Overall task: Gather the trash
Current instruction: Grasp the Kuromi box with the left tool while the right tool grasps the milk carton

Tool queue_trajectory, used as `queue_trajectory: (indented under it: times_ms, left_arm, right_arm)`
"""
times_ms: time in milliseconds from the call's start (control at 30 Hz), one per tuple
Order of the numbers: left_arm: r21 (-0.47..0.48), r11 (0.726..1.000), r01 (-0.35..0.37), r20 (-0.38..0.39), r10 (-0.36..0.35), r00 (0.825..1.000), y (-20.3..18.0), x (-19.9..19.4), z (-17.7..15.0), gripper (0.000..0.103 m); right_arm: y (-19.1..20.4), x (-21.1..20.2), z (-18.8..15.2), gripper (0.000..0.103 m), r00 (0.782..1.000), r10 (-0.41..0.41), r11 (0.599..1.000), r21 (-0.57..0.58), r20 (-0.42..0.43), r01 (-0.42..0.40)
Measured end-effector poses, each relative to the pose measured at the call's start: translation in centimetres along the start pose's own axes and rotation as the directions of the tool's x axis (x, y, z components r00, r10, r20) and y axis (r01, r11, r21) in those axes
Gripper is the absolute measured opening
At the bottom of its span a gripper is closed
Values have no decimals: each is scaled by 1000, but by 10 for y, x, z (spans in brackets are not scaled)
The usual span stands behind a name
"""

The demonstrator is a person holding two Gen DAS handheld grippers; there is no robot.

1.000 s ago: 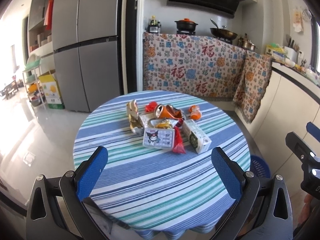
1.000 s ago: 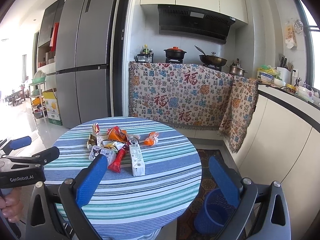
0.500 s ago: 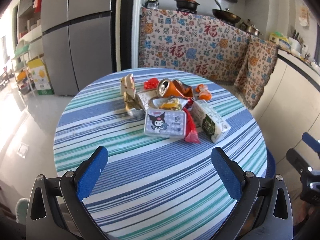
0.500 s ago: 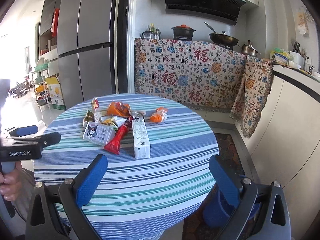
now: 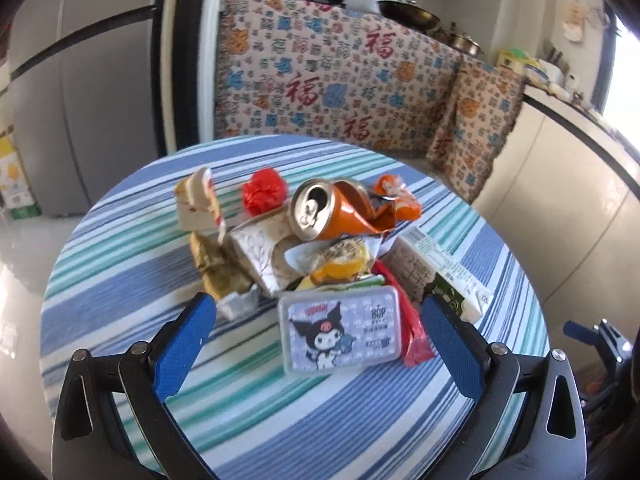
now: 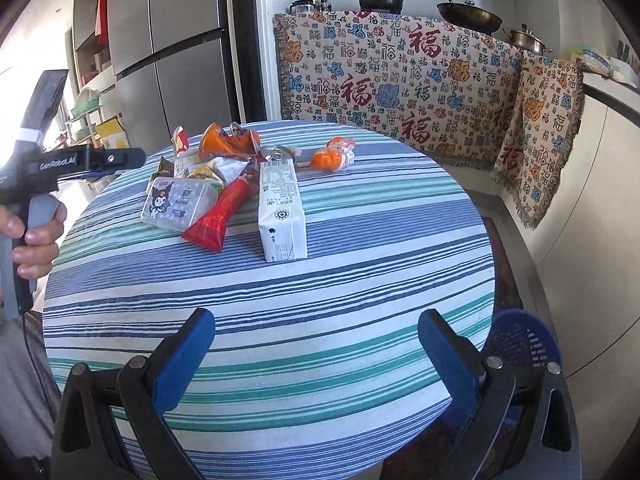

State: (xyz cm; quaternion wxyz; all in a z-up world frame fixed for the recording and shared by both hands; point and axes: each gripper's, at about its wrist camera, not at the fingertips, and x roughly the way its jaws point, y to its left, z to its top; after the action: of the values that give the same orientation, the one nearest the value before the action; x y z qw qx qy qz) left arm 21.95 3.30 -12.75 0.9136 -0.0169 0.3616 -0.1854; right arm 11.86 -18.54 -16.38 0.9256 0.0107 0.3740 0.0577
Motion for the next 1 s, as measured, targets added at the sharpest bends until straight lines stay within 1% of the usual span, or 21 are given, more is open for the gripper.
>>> queue_trajectory:
  times_ms: [67,100,167,200,267,300,333,367,467,500,567,600,667,767,833,900,967,1000]
  left_arm:
    - [74,996,46,-22,-45,999,-1,15,5,102]
    - [115,992,55,-35,-52,998,-3,22,7,102]
    - [188,979,79,-67,-68,995,-7,34,9,102]
    - [216,970,108,-92,-90,992,-11,39,8,102]
    - [267,946,184,-158,-145,977,-21,47,6,102]
    - [296,933,206,-190,-153,970,-25,49,3,102]
    - [334,918,216,-218,-147,965,-31,50,-1,102]
    - [366,900,236,-254,-147,956,-36,49,-6,102]
    - [398,869,294,-337,-159,928,-45,45,-20,102]
    - [415,862,292,-344,-149,927,-47,42,-25,102]
    - [442,859,258,-330,-112,937,-52,39,-30,102]
    - [443,863,244,-323,-100,941,-53,39,-29,102]
    - [446,874,193,-292,-62,954,-53,43,-28,102]
    - [440,889,128,-268,-6,963,-46,55,-25,102]
    - [435,893,115,-269,7,963,-44,59,-27,102]
    - [442,889,123,-268,0,963,-45,60,-30,100]
    - [457,881,123,-262,1,965,-49,56,-34,91]
    - [461,880,119,-258,5,966,-52,54,-36,90]
  right_arm:
    - [1,2,-2,103,1000,-2,1000,-5,-9,2]
    - [0,3,-3,103,1000,-3,1000,-3,-14,3]
    - [-3,5,-6,103,1000,-11,1000,6,-25,11]
    - [-5,6,-7,103,999,-15,1000,12,-31,15]
    - [-9,9,-8,103,999,-23,999,23,-46,24]
    - [-10,10,-8,103,998,-25,999,27,-49,27]
    - [-11,10,-8,103,998,-26,999,31,-50,28]
    - [-13,9,-8,103,998,-26,999,35,-48,28]
    - [-15,7,-3,103,999,-26,999,36,-39,28]
    - [-15,8,0,103,999,-23,999,30,-38,24]
    - [-15,12,9,103,999,-24,1000,13,-40,24]
    - [-15,15,15,103,999,-15,1000,12,-36,15]
    - [-15,21,29,103,1000,16,1000,14,-24,-16]
    - [-7,41,49,103,999,36,999,-16,-35,-37]
    - [0,60,60,103,995,76,996,-37,-61,-78]
    - [6,78,66,103,992,89,994,-49,-84,-93]
    - [7,97,69,102,991,81,995,-52,-110,-87]
    - [6,105,71,92,989,85,995,-46,-125,-91]
